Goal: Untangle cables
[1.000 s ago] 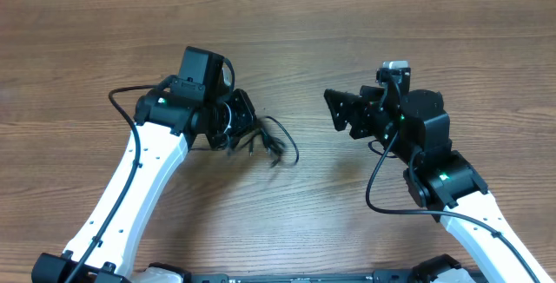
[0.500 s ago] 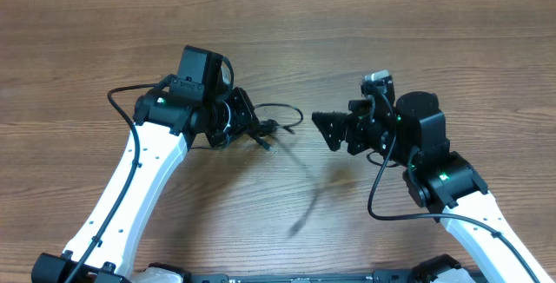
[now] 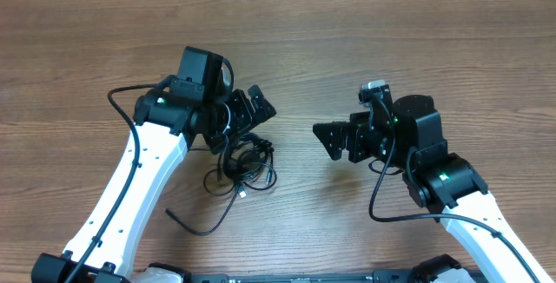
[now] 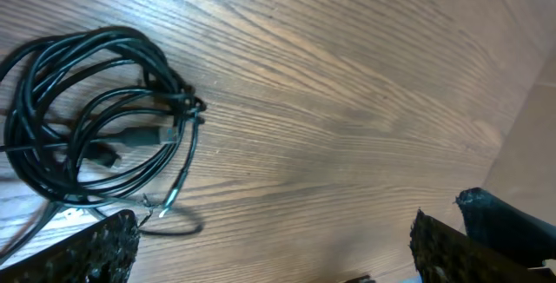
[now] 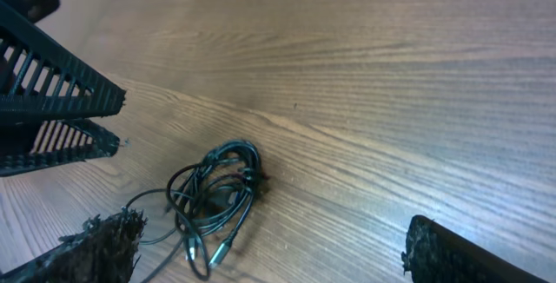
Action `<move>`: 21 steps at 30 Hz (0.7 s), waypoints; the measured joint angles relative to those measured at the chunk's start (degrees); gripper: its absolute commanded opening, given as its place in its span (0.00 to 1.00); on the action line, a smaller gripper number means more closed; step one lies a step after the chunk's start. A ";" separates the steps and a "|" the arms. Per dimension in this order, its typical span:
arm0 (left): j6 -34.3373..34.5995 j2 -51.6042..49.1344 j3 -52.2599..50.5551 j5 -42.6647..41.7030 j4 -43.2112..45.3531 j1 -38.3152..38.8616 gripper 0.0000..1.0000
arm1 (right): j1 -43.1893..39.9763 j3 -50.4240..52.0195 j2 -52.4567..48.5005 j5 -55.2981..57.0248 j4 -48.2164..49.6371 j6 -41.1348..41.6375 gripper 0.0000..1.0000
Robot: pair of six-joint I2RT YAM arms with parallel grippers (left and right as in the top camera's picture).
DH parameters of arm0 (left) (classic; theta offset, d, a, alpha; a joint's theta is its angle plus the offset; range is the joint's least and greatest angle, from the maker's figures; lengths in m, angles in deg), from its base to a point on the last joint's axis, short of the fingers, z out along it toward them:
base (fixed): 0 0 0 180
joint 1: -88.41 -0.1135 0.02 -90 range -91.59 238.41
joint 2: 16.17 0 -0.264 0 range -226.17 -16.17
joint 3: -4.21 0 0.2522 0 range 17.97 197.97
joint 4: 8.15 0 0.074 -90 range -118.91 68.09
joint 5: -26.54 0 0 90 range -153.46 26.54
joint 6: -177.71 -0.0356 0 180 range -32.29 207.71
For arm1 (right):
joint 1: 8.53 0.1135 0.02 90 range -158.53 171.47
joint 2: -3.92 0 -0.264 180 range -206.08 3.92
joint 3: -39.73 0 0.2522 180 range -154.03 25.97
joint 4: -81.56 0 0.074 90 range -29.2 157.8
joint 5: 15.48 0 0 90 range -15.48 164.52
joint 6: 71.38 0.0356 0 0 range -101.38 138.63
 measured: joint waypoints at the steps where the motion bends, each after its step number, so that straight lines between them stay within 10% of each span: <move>1: -0.31 0.00 0.00 0.37 -0.48 0.00 1.00 | 0.00 0.00 0.00 -0.02 -0.28 0.00 0.97; 21: 7.19 0.02 -11.65 23.04 1.42 0.00 0.97 | 0.00 0.00 0.00 0.00 -2.27 -0.02 1.00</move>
